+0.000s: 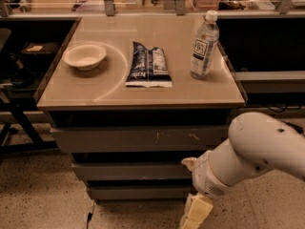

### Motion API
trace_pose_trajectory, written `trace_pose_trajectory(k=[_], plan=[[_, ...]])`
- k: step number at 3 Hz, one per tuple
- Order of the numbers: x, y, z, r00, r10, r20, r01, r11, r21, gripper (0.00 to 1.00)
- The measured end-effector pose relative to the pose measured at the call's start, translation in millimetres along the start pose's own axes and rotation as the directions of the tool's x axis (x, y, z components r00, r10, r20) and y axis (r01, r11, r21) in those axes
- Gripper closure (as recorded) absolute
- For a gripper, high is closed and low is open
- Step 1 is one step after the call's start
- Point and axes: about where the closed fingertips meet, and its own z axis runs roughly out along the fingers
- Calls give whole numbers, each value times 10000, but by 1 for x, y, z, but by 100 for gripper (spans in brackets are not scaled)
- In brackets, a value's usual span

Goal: Open bottom drawer

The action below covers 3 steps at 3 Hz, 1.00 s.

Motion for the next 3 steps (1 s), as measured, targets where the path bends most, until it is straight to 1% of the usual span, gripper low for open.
trace_pose_trajectory(k=[1, 2, 3], plan=[[12, -20, 64, 9987, 370, 339, -366, 9993, -117, 0], [12, -19, 63, 9988, 361, 326, -357, 9993, -129, 0], [12, -18, 74, 9986, 149, 516, -146, 9999, -62, 0]])
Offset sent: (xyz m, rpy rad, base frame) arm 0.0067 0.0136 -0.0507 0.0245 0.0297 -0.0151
